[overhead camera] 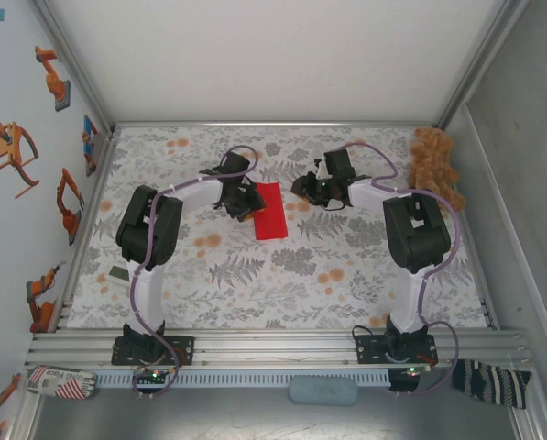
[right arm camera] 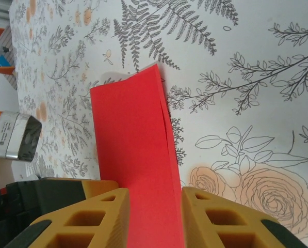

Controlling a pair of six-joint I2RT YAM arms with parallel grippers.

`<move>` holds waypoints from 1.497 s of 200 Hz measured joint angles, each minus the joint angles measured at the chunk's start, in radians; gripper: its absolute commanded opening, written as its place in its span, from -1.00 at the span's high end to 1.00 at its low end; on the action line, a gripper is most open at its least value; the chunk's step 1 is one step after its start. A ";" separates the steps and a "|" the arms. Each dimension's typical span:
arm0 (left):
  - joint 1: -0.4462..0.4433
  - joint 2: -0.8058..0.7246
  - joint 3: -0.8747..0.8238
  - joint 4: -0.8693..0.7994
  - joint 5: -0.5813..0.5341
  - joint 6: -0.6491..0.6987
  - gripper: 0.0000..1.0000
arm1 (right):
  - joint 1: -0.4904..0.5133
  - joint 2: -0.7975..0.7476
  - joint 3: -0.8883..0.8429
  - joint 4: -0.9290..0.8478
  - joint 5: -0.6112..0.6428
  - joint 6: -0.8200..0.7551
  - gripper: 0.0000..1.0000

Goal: Fold a paper plane with a square sheet of paper (pick it up from the middle)
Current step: First fold in half a square sheet of paper at the center of the table, then hold the square sheet of paper at the center of the table.

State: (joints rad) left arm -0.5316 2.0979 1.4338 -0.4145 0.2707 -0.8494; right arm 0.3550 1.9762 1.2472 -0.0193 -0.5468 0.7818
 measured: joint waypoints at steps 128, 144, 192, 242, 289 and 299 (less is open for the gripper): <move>-0.014 0.061 0.105 -0.122 -0.026 -0.007 0.06 | 0.001 -0.003 -0.044 -0.008 0.006 -0.002 0.38; -0.015 0.066 0.115 -0.132 -0.028 -0.007 0.05 | 0.001 -0.003 -0.044 -0.008 0.006 -0.002 0.38; -0.016 0.078 0.135 -0.154 -0.027 -0.007 0.03 | 0.001 0.000 -0.044 -0.007 0.005 -0.002 0.39; -0.016 0.090 0.155 -0.176 -0.024 -0.002 0.02 | 0.001 0.002 -0.044 -0.006 -0.003 -0.002 0.44; -0.016 0.093 0.160 -0.183 -0.021 0.012 0.02 | 0.001 0.006 -0.044 0.001 -0.010 -0.002 0.45; -0.016 0.095 0.163 -0.187 -0.020 0.017 0.01 | 0.001 0.008 -0.044 0.001 -0.010 -0.002 0.45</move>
State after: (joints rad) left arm -0.5476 2.1933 1.5970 -0.6010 0.2508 -0.8326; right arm 0.3557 1.9842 1.2030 -0.0181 -0.5564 0.7799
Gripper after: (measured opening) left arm 0.492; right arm 0.275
